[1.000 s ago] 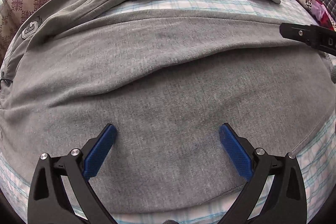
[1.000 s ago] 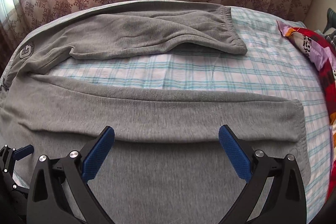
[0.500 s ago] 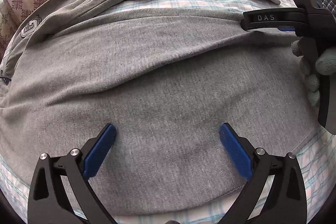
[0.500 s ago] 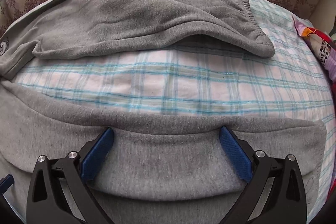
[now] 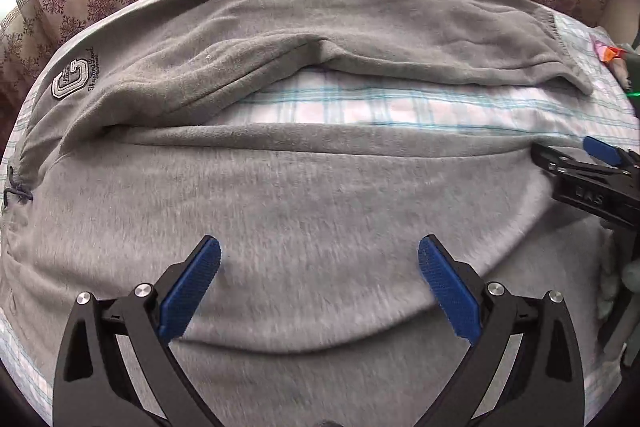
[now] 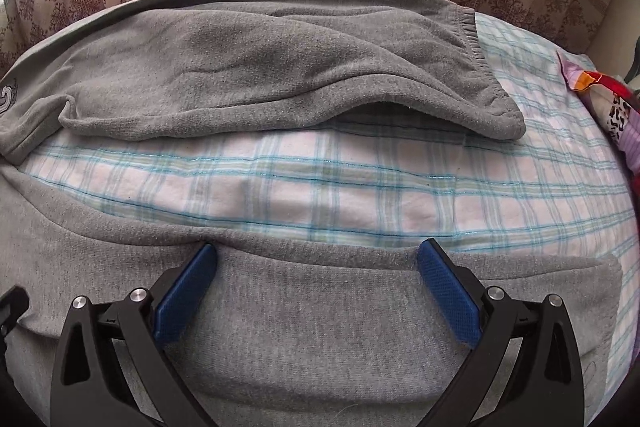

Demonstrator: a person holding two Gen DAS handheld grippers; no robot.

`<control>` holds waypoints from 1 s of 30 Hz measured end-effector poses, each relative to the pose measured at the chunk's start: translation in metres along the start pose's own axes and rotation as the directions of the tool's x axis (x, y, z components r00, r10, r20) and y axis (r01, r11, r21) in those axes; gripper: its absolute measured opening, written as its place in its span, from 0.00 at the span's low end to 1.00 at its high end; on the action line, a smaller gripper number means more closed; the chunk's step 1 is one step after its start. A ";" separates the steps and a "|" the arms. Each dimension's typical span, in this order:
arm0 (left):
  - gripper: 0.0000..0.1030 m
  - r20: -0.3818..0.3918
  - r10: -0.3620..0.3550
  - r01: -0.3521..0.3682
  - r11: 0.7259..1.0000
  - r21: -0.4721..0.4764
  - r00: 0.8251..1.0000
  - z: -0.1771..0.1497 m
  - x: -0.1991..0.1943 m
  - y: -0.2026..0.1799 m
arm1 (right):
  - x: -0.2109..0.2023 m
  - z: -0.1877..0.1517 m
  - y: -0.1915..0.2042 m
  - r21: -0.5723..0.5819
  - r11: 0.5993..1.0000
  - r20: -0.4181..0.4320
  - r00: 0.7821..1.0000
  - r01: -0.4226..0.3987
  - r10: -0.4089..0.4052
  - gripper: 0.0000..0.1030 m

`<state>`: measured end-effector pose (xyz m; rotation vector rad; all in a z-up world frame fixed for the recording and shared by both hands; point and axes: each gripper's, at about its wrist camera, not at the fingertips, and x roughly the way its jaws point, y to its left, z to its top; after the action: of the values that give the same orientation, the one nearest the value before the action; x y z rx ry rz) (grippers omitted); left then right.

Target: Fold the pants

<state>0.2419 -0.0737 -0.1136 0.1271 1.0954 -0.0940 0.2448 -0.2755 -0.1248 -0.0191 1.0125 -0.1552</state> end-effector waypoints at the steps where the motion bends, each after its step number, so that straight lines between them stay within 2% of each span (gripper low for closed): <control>1: 0.98 -0.010 0.001 -0.001 1.000 0.002 1.000 0.002 0.007 0.001 | 0.000 0.001 0.000 0.000 1.000 0.002 1.000 -0.005 0.005 0.95; 4: 0.98 -0.014 0.004 -0.004 1.000 0.008 1.000 0.008 0.018 0.001 | 0.003 0.008 -0.002 0.011 1.000 0.009 1.000 -0.006 0.006 0.95; 8: 0.98 0.008 -0.018 0.018 1.000 0.015 1.000 0.016 0.009 0.008 | 0.001 0.016 -0.008 0.018 0.999 -0.030 0.999 -0.038 0.038 0.95; 12: 0.98 0.057 0.007 -0.007 1.000 0.005 0.998 0.037 0.004 0.026 | -0.014 0.028 -0.028 0.033 0.997 0.005 0.998 -0.063 0.063 0.95; 16: 0.98 0.095 0.062 -0.062 0.998 -0.002 0.994 0.063 0.009 0.049 | -0.011 0.059 -0.068 0.122 0.992 0.047 0.999 -0.029 0.023 0.95; 21: 0.98 0.117 0.089 -0.089 0.996 -0.011 0.989 0.092 0.014 0.078 | 0.016 0.104 -0.114 0.200 0.980 0.060 0.998 0.015 -0.027 0.95; 26: 0.98 0.107 0.089 -0.084 0.995 -0.047 0.990 0.122 0.022 0.110 | 0.043 0.146 -0.140 0.254 0.967 0.083 0.995 0.028 -0.051 0.95; 30: 0.98 0.087 0.135 -0.127 0.988 -0.091 0.987 0.144 0.033 0.145 | 0.069 0.175 -0.153 0.259 0.965 0.089 0.995 0.025 -0.050 0.95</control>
<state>0.4040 0.0477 -0.0697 0.1169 0.9934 0.0647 0.4102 -0.4461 -0.0767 0.1904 0.8907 -0.3176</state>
